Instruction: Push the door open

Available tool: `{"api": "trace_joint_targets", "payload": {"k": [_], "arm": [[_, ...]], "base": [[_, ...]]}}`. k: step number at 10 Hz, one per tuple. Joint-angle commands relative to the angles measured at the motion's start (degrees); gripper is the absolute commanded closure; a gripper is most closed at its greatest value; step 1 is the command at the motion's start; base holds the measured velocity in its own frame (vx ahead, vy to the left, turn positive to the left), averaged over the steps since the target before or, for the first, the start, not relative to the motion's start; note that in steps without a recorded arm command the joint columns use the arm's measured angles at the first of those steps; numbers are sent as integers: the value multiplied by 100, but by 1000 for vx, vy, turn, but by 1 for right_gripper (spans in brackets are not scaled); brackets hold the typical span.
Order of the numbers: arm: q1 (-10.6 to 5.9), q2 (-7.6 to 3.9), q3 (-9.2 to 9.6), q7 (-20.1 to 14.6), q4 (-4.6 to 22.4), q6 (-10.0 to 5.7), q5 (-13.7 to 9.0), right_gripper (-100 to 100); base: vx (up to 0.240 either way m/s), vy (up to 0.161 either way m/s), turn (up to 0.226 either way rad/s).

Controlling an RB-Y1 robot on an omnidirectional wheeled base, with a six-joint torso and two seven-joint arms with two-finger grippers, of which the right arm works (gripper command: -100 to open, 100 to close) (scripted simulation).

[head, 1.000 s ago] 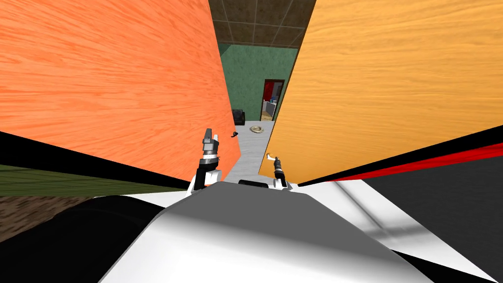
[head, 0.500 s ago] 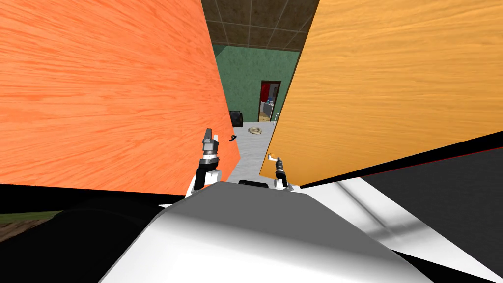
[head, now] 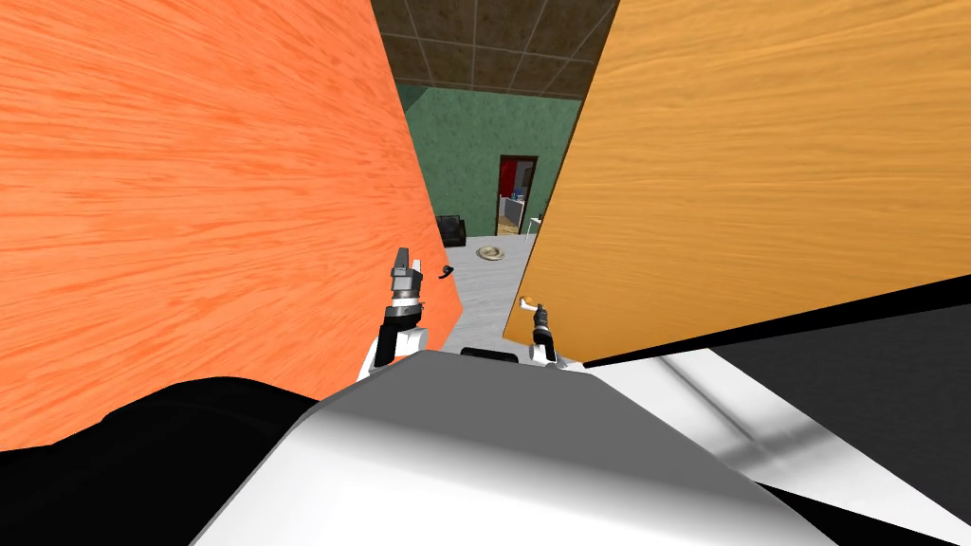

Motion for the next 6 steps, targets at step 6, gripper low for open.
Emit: {"api": "trace_joint_targets", "payload": {"k": [6], "arm": [[-70,265,-310,111,4,-15,-156,100]], "base": [[158,68,-70]]}}
